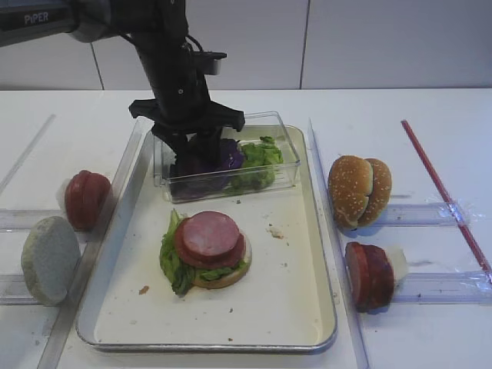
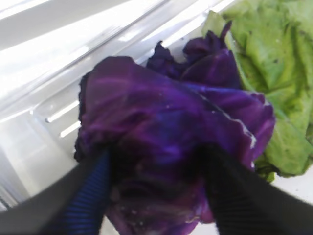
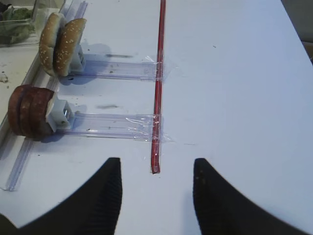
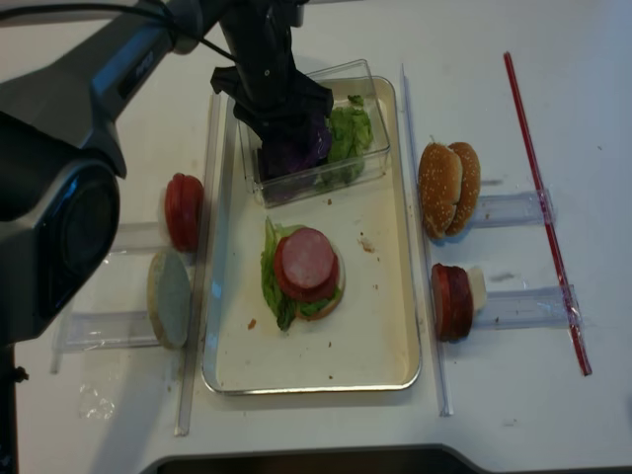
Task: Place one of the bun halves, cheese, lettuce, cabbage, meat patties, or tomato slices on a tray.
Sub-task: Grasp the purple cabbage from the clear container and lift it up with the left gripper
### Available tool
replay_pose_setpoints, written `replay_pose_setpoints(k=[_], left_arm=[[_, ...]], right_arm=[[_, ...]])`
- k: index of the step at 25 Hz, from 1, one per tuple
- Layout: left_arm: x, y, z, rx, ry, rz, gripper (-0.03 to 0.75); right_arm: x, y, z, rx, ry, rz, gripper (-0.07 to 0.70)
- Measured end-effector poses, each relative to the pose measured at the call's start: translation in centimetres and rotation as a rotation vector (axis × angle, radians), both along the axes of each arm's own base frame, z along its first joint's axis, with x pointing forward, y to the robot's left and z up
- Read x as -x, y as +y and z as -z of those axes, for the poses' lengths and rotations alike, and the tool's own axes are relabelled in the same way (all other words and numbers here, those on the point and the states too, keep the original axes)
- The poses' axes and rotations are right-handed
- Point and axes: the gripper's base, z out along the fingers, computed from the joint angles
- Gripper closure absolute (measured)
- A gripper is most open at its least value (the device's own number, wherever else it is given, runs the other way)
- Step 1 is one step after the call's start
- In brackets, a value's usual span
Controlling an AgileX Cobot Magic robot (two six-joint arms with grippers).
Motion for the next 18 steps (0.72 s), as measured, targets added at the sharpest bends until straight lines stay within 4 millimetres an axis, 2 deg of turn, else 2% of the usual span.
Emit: replay_pose_setpoints(k=[2,6,12,18], left_arm=[[0.0,0.0,0.0,0.0,0.0,0.0,0.417],[0.0,0.0,0.0,0.002,0.0,0.0,0.515],[0.0,0.0,-0.2,0.006,-0.003,-0.002,0.545],[0.7,0.3,-3.1,0.033,-0.056,-0.016,0.55]], right_arm=[[0.0,0.0,0.0,0.0,0.0,0.0,0.274],[0.0,0.0,0.0,0.0,0.0,0.0,0.274],[0.0,0.0,0.0,0.0,0.0,0.0,0.274],[0.0,0.0,0.0,0.0,0.0,0.0,0.274]])
